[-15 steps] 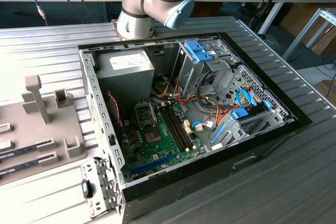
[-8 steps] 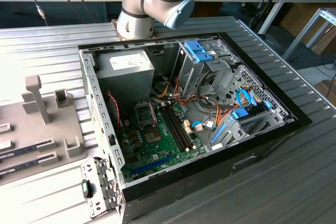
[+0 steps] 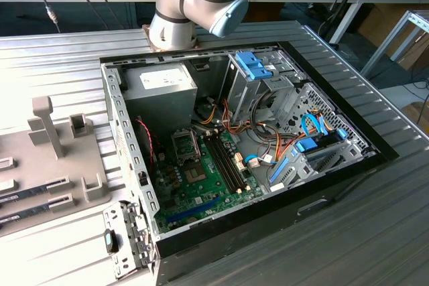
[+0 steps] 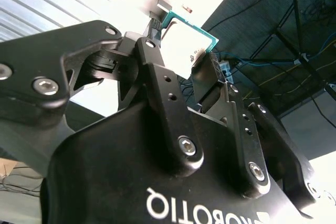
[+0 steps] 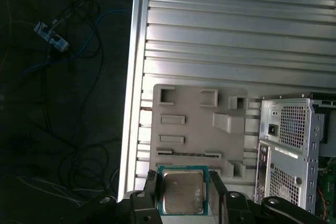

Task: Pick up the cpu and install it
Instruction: 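Pick up the cpu and move it towards the insertion slot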

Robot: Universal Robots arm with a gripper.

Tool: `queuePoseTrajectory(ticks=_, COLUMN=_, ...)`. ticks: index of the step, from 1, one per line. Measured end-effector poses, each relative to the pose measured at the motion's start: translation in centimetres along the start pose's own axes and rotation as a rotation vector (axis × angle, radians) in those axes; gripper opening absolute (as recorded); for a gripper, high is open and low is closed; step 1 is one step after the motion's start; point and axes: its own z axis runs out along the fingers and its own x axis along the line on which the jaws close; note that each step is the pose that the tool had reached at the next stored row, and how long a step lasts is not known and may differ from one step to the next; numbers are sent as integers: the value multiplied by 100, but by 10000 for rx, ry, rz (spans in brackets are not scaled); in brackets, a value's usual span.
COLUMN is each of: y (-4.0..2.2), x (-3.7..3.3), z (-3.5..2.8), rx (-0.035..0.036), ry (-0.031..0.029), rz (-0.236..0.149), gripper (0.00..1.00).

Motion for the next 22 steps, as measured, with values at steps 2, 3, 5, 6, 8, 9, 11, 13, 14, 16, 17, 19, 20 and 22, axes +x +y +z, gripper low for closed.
queuePoseTrajectory(ticks=2, y=0, x=0, z=-8, rx=-1, ry=-1, rz=0, gripper=47)
queuePoseTrajectory(ticks=3, y=0, x=0, z=-9, rx=-1, ry=-1, rz=0, gripper=47)
queuePoseTrajectory(ticks=5, y=0, x=0, z=-10, rx=-1, ry=-1, rz=0, gripper=47)
queuePoseTrajectory(ticks=6, y=0, x=0, z=-11, rx=-1, ry=0, rz=0, gripper=47)
queuePoseTrajectory(ticks=8, y=0, x=0, z=-12, rx=0, ry=0, rz=0, gripper=47)
queuePoseTrajectory(ticks=9, y=-1, x=-3, z=-11, rx=-2, ry=-3, rz=0, gripper=47)
queuePoseTrajectory(ticks=11, y=-4, x=-20, z=-10, rx=-1, ry=0, rz=-1, gripper=47)
queuePoseTrajectory(ticks=13, y=-9, x=-76, z=-2, rx=-1, ry=4, rz=0, gripper=47)
queuePoseTrajectory(ticks=14, y=-11, x=-109, z=0, rx=-1, ry=8, rz=0, gripper=47)
queuePoseTrajectory(ticks=16, y=-14, x=-145, z=1, rx=-1, ry=10, rz=1, gripper=47)
queuePoseTrajectory(ticks=17, y=-17, x=-187, z=3, rx=-2, ry=12, rz=0, gripper=47)
queuePoseTrajectory(ticks=19, y=-21, x=-246, z=4, rx=-2, ry=15, rz=1, gripper=47)
queuePoseTrajectory(ticks=20, y=-23, x=-263, z=5, rx=-2, ry=16, rz=0, gripper=47)
queuePoseTrajectory(ticks=22, y=-26, x=-307, z=6, rx=-2, ry=18, rz=1, gripper=47)
